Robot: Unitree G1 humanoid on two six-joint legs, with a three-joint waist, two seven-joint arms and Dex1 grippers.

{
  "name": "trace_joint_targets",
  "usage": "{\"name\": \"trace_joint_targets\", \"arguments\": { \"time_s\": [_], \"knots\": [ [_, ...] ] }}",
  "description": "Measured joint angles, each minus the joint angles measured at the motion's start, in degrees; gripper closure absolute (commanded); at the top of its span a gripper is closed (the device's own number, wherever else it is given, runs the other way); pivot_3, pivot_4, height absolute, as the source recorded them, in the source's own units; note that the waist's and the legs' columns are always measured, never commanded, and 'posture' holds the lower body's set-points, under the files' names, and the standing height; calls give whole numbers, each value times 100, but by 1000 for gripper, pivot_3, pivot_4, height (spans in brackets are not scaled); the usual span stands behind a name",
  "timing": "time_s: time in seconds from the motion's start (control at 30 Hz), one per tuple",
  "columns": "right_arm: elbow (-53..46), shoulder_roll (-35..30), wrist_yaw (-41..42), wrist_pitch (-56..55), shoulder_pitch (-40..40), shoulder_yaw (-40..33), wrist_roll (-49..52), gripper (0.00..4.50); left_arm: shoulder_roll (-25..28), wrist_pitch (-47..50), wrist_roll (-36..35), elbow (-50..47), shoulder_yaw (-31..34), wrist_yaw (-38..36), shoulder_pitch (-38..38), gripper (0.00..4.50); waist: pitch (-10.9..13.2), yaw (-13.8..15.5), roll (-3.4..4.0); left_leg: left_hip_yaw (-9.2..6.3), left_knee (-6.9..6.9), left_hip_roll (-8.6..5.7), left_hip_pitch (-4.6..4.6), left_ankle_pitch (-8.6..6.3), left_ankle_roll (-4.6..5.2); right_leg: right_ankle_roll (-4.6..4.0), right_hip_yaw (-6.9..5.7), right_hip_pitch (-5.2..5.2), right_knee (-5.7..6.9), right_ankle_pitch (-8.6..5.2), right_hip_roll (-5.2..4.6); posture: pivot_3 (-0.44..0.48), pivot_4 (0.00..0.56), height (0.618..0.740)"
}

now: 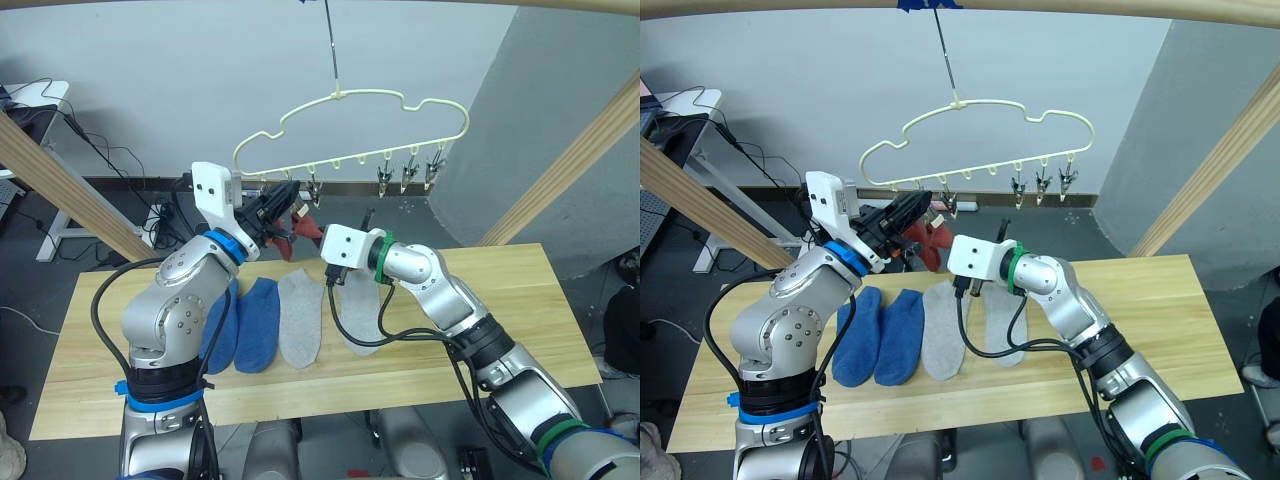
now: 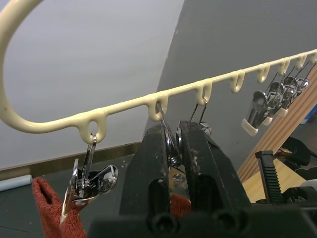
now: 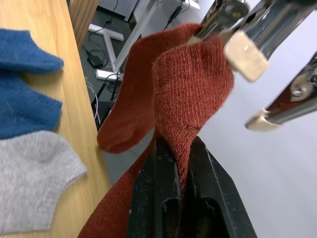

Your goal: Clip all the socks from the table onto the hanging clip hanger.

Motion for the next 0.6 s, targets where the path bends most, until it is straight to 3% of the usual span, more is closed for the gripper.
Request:
{"name": "trace_joint_targets", "arguments": {
  "time_s": [0.3, 0.53, 0.57, 0.6],
  "knots": [
    [0, 139, -57, -40, 0, -33, 2, 4500, 18, -2, 0, -1, 0, -2, 14, 4418, 0, -1, 0, 0, 9, 0, 0, 0, 0, 0, 0, 0, 7, 0, 0, -209, 281, 740],
    [0, 267, -62, -39, -55, -105, 4, 4500, 18, 3, -44, -15, 68, 14, 94, 2139, 0, -1, 0, -1, 23, 0, 0, 0, 0, 0, 1, 0, 16, 0, 1, -203, 278, 740],
    [0, 288, -62, -39, -78, -112, 4, 4500, 28, 21, -84, -26, 68, 2, 127, 1858, 0, -2, 0, -1, 24, 0, 0, 0, 0, 0, 1, 0, 17, 0, 1, -203, 278, 740],
    [0, 302, -61, -39, -100, -121, 5, 4500, 35, 40, -121, -34, 68, -8, 146, 1858, 0, -1, 0, -1, 25, 0, 0, 0, 0, 0, 0, 0, 18, 0, 1, -203, 278, 740]
  ]
}}
